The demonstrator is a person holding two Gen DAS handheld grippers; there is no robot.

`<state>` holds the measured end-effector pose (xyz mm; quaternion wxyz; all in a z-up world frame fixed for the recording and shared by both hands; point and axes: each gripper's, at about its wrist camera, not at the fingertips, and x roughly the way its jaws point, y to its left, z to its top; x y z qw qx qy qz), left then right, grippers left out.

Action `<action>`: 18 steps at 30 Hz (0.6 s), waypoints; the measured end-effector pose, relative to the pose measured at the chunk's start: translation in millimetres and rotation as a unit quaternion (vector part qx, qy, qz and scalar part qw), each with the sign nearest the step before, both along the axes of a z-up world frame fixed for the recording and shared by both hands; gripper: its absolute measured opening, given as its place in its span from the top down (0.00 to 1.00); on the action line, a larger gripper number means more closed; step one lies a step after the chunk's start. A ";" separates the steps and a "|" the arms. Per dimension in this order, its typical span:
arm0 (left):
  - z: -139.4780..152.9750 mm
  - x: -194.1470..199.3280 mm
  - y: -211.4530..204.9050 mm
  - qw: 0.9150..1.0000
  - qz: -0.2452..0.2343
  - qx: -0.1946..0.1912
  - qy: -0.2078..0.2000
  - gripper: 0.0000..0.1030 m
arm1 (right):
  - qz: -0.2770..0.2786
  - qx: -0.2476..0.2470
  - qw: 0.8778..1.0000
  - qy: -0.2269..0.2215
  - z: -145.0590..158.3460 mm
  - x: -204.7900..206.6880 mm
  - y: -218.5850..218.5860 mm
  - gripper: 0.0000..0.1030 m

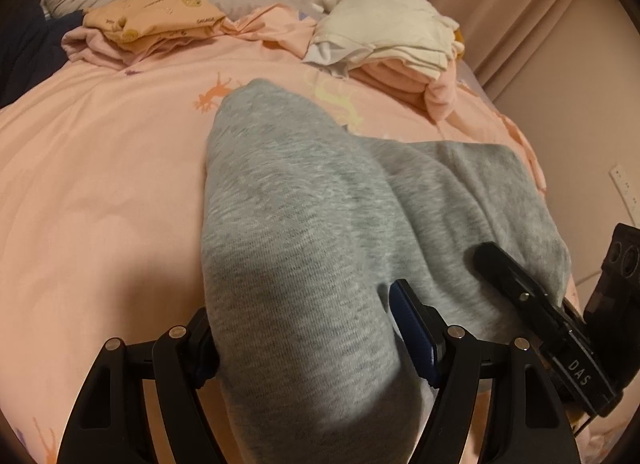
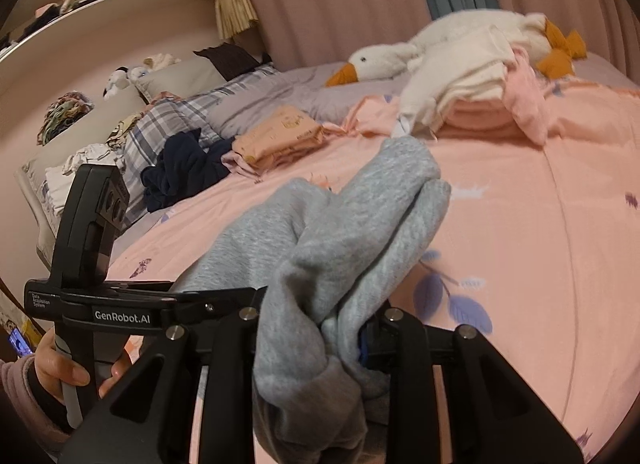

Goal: Fold small clothes

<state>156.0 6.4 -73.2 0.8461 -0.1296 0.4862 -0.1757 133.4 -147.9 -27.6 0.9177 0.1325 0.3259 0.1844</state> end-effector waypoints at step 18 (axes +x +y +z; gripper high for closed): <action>-6.1 -0.2 2.3 1.000 0.000 0.014 0.008 0.28 | -0.020 0.049 0.997 0.063 -24.2 0.1 -23.8 0.70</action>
